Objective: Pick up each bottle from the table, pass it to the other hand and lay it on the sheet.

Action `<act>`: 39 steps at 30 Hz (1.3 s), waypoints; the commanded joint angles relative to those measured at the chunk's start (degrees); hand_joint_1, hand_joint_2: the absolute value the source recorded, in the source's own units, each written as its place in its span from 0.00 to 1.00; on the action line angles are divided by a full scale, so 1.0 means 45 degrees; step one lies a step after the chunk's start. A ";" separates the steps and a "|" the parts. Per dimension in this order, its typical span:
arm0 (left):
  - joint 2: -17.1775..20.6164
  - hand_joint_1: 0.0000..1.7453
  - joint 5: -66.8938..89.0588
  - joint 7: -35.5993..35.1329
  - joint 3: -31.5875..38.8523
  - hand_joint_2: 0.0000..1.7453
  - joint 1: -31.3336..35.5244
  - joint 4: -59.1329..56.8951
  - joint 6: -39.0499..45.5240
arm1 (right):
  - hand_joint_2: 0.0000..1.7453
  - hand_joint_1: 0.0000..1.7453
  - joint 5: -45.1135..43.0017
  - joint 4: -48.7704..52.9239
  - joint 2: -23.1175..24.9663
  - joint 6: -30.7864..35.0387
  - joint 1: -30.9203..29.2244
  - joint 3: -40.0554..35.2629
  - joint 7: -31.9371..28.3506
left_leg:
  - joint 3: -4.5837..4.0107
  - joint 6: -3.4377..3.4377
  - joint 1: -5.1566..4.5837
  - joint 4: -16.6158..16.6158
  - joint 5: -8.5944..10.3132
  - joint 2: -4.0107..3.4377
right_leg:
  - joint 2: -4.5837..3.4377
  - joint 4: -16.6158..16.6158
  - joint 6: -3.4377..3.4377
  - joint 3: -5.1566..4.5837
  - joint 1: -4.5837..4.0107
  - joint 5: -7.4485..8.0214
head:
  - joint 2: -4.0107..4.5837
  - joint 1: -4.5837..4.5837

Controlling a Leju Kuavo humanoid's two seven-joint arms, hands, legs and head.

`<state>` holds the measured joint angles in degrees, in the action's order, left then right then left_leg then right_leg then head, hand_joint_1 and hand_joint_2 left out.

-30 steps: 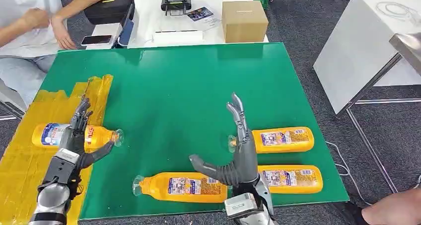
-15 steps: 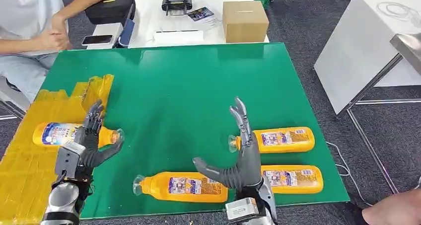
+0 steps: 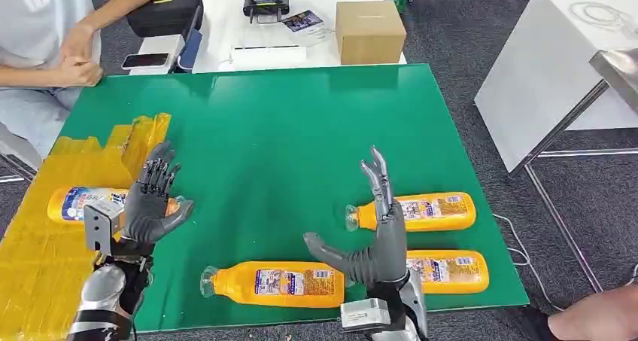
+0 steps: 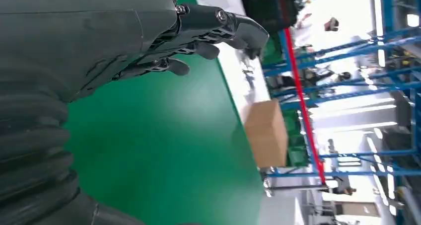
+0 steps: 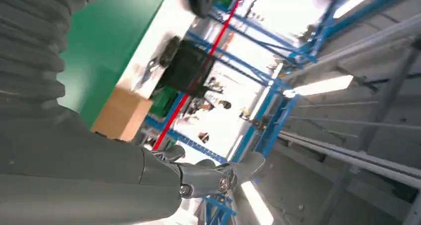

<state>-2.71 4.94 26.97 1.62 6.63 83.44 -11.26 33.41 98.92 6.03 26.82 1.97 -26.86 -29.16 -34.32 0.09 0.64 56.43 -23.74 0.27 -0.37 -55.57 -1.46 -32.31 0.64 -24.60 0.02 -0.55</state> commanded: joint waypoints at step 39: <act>-0.0528 0.00 -0.1006 0.0634 -0.0714 1.00 -0.0629 0.1254 0.0182 | 1.00 0.00 0.0104 -0.4583 -0.2107 -0.6441 -0.2115 -0.2371 0.2011 | 0.0047 -0.0016 0.0002 -0.0016 -0.0015 0.0003 | 0.0003 0.0025 -0.0025 0.0067 -0.0006 -0.0025 | 0.0000 0.0005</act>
<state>-4.76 0.92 29.88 -1.42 0.09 94.90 -10.47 34.99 88.15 -2.80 -1.22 -1.24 -32.06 -20.48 -34.31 0.03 0.63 56.43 -23.78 0.32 -0.36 -55.56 -1.61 -32.22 0.64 -24.70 0.02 -0.52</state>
